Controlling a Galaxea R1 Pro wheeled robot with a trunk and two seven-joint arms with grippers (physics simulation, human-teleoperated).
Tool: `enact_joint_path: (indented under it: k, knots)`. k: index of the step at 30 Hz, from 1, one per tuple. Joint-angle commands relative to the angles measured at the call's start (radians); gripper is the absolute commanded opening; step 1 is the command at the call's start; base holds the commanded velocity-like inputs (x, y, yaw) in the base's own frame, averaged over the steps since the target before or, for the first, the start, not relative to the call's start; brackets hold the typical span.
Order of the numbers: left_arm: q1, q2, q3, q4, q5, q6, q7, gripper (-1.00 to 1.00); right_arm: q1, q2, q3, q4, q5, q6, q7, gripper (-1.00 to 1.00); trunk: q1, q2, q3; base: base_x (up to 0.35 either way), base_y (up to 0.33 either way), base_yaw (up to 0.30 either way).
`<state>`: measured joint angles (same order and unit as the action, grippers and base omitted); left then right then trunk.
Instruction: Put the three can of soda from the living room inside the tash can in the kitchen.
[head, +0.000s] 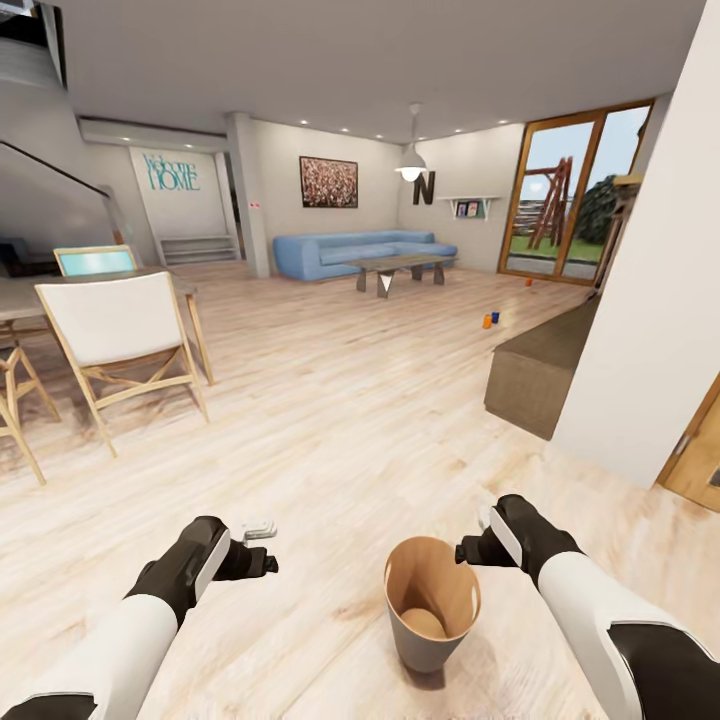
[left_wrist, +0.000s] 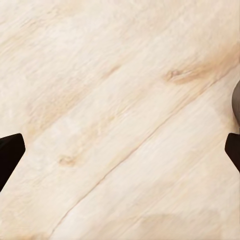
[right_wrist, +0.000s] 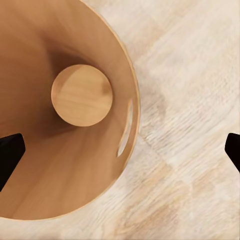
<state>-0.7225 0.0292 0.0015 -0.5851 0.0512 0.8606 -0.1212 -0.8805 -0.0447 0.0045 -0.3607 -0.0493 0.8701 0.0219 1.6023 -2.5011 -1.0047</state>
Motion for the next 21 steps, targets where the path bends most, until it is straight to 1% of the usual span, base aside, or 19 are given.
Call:
enact_joint_path:
  k: [1,21]
  knots:
    - [0.000,0.000,0.000,0.000,0.000,0.000,0.000,1.00,0.000,0.000,0.000,0.000,0.000,0.000,0.000,1.00,0.000,0.000,-0.004,0.000,0.000,0.000]
    - [0.000,-0.001,0.001,0.001,0.001,-0.003,0.005,1.00,0.000,0.000,0.002,0.002,0.000,0.000,0.000,1.00,0.009,-0.005,-0.081,0.000,0.000,0.000]
